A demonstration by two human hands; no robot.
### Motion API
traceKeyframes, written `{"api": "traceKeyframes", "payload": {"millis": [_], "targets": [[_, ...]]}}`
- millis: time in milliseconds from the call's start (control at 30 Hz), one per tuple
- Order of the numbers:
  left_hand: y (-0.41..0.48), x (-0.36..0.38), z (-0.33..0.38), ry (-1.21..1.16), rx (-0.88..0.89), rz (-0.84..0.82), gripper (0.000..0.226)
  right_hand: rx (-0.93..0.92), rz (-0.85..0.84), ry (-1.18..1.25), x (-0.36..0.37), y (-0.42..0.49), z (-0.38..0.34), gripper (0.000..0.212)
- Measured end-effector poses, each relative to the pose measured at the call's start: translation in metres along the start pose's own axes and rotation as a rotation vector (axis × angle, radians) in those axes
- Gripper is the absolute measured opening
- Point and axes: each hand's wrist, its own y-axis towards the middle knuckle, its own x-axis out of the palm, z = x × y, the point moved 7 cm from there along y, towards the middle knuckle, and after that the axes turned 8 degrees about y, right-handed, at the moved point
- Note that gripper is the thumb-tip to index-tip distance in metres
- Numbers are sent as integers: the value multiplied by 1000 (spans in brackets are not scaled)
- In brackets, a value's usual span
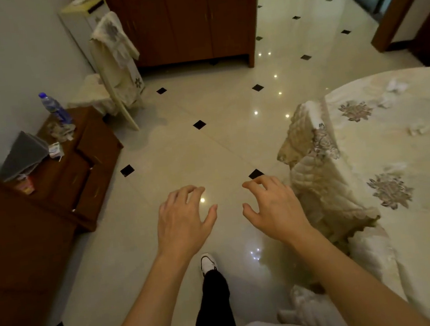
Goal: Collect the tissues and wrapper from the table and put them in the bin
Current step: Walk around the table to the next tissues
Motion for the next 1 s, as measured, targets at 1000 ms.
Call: {"api": "traceKeyframes", "payload": {"millis": [1000], "targets": [[472, 100, 56, -154, 533, -8, 43, 474, 213, -148, -18, 344, 155, 42]]}}
